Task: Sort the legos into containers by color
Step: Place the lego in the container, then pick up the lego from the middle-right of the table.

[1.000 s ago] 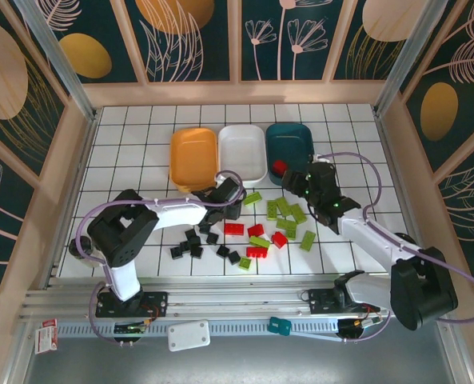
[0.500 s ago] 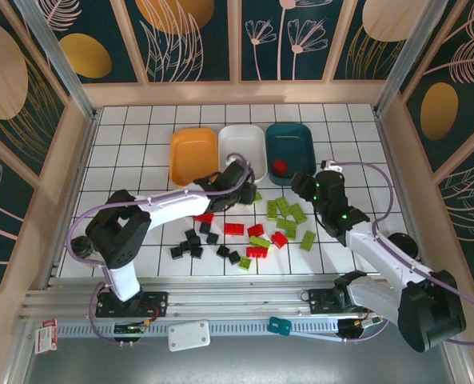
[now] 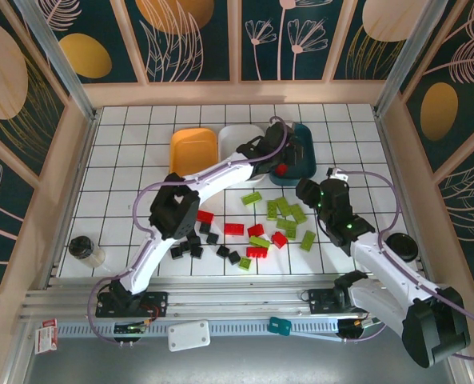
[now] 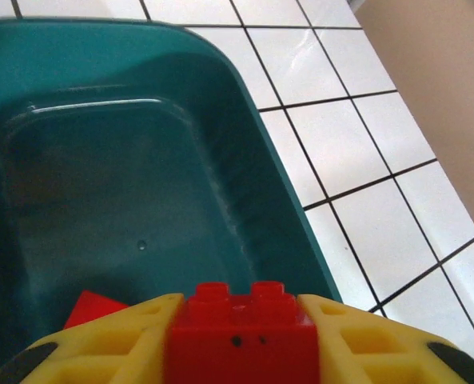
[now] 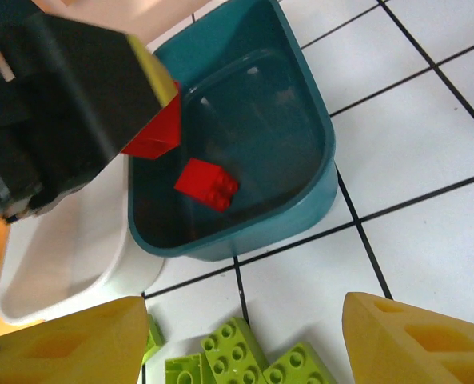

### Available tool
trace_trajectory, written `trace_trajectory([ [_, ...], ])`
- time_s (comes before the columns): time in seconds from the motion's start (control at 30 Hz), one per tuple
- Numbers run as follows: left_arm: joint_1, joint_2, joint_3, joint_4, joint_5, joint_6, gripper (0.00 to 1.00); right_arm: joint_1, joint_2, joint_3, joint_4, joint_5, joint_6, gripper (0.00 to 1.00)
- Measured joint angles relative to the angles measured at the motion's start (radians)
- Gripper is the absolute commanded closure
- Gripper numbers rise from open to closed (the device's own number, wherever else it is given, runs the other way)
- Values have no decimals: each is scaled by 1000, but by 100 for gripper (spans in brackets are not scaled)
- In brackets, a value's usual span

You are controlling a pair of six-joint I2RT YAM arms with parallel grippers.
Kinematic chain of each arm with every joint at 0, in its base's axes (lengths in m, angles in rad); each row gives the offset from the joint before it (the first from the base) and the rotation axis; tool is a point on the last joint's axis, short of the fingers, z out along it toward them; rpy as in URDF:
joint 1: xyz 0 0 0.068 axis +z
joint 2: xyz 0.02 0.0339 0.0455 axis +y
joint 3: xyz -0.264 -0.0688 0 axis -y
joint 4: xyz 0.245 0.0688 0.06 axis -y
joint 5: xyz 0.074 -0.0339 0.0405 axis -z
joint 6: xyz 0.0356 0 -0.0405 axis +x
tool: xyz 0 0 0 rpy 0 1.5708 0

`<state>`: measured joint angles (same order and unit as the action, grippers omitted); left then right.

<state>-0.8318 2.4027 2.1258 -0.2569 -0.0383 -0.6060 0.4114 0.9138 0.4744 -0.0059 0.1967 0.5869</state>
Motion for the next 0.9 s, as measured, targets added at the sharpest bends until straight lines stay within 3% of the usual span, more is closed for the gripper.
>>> trace_trajectory([
  [0.2, 26, 71, 135, -37, 36, -24, 27, 2, -18, -19, -27, -37, 16, 34],
  [0.37, 37, 57, 142, -26, 61, -37, 14, 44, -21, -34, -64, -67, 30, 34],
  [0.5, 38, -72, -69, 27, 87, -46, 7, 111, -21, -50, -95, -60, 42, 34],
  [0.53, 38, -117, -135, 46, 91, -48, 2, 119, -18, -53, -103, -57, 43, 34],
  [0.9, 28, -748, -866, 283, 89, -75, 1, 160, 157, -54, -189, 62, 21, 38],
])
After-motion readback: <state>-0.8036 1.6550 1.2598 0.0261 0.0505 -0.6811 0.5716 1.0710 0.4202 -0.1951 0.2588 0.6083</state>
